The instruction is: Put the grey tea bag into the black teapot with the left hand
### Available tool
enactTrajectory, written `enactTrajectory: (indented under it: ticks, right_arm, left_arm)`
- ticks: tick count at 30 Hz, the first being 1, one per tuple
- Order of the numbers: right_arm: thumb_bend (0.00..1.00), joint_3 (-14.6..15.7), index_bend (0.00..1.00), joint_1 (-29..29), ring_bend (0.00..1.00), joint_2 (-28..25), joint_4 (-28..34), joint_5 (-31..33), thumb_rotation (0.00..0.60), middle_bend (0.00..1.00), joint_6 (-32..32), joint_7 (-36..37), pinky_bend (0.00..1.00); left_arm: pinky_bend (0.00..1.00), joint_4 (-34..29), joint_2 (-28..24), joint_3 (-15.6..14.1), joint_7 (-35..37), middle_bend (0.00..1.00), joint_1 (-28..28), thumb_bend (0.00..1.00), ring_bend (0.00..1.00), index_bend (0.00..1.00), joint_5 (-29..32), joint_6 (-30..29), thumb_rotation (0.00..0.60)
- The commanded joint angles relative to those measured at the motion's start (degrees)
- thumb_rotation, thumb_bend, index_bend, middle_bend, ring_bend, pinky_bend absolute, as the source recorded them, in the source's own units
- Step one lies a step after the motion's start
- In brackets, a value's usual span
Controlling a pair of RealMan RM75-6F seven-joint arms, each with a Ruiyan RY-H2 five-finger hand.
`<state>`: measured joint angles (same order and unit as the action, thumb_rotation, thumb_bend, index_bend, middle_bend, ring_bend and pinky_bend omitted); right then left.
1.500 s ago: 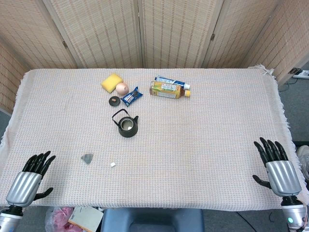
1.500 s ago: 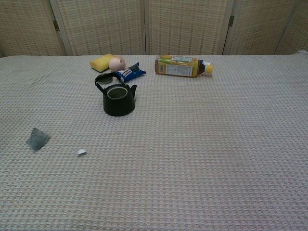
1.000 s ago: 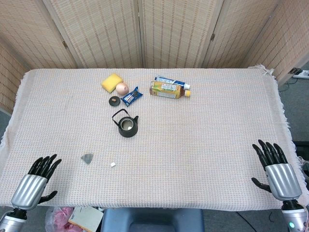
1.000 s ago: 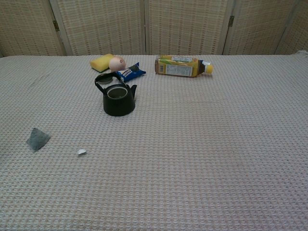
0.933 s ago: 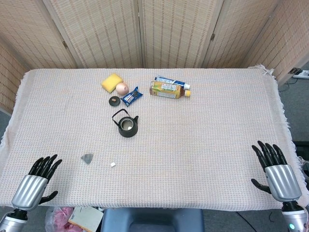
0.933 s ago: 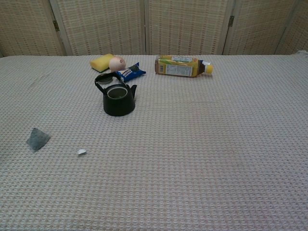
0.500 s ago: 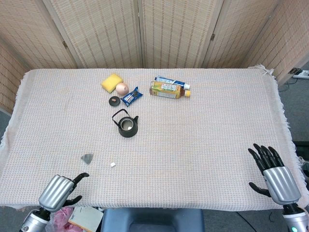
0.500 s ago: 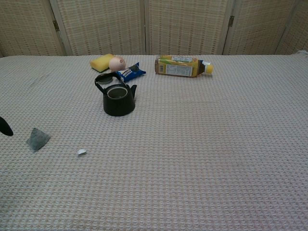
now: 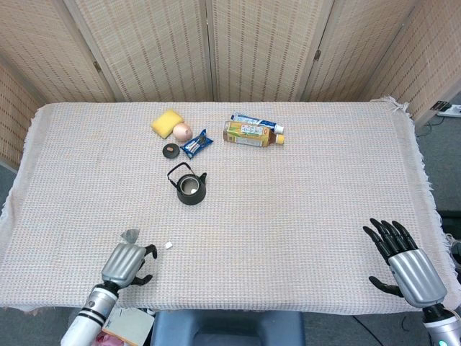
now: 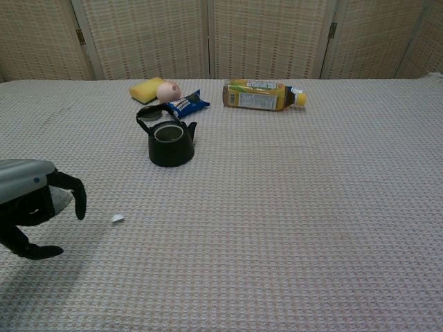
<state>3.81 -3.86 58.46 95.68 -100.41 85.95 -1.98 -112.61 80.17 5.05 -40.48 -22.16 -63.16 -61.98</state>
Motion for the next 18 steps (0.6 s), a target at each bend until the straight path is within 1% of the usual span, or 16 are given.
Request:
enactTrajectory:
  ticks: [1,5,8,11,15,18]
  right_arm:
    - [0.07,-0.04,0.0,0.14,0.0,0.04,0.07,0.28,0.6,0.0,0.03,-0.31,0.0]
    - [0.07,-0.14,0.0,0.24,0.0,0.21,0.02,0.7,0.6,0.0,-0.01,-0.71,0.0]
    - [0.07,-0.21,0.0,0.1,0.0,0.32,0.09,1.1,0.6,0.0,-0.56,-1.2,0.0]
    - [0.07,-0.26,0.0,-0.02,0.0,0.34,0.19,1.34,0.6,0.0,-0.88,-1.37,0.0]
    - [0.07,-0.32,0.0,-0.17,0.0,0.34,0.31,1.38,0.6,0.0,-1.07,-1.57,0.0]
    - [0.07,-0.34,0.0,-0.29,0.0,0.38,0.37,1.37,0.6,0.0,-1.24,-1.66,0.0]
  left_arm:
    - [1.0,2.08,4.09,3.32,-2.6,1.0,-4.63,0.34,1.0,0.48,4.68,1.68,0.6]
    - [1.0,4.41,5.01,4.51,-2.1,1.0,-6.99,0.35,1.0,0.48,7.36,2.25,0.6]
    - [1.0,6.61,5.25,4.75,-1.96,1.0,-8.43,0.35,1.0,0.47,9.49,2.62,0.6]
    - [1.0,8.58,5.31,4.58,-1.03,1.0,-9.31,0.35,1.0,0.47,11.2,2.94,0.6]
    - [1.0,12.51,6.07,3.32,-1.29,1.0,-9.86,0.35,1.0,0.47,10.17,1.1,0.6]
    - [1.0,14.48,6.51,2.96,0.44,1.0,-9.88,0.35,1.0,0.48,10.45,0.99,0.6]
